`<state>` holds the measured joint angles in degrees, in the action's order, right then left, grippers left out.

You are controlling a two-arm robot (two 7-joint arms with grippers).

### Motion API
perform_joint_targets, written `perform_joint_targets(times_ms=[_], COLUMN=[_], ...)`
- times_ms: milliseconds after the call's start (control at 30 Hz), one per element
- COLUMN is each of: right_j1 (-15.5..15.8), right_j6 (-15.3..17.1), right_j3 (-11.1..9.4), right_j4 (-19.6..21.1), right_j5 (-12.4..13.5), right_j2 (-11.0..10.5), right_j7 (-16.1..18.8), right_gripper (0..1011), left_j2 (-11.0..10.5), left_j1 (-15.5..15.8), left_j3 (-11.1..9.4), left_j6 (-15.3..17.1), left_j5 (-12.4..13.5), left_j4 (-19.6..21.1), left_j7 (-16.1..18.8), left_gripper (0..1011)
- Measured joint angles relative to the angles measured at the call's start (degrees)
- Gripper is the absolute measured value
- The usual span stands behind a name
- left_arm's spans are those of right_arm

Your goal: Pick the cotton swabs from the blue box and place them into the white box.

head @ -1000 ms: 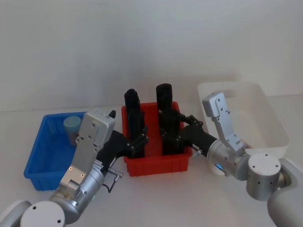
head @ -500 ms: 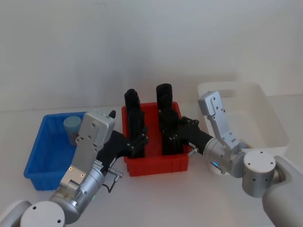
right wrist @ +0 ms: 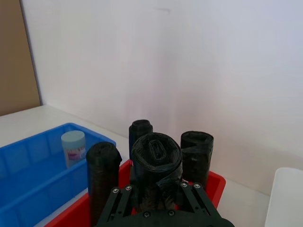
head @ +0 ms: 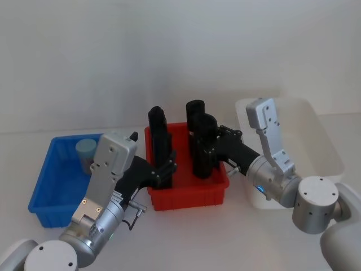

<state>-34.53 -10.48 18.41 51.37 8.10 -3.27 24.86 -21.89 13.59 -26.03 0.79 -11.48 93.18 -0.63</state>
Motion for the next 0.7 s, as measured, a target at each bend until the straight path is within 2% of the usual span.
perform_joint_targets(times_ms=[367,700], right_j1=[5.33,8.72], right_j6=[1.27,3.21], right_j3=[-0.59,-1.52], right_j4=[13.53,22.29], right_j5=[0.80,0.58], right_j2=[-2.43,-4.45], right_j7=[-3.49,-7.82], right_gripper=[352,352], left_j2=[0.00,0.00], left_j1=[0.00,0.00], left_j3=[0.00,0.00], left_j6=[0.00,0.00], left_j5=[0.00,0.00], left_j4=[0.00,0.00], left_j7=[0.00,0.00], left_gripper=[1004,1004])
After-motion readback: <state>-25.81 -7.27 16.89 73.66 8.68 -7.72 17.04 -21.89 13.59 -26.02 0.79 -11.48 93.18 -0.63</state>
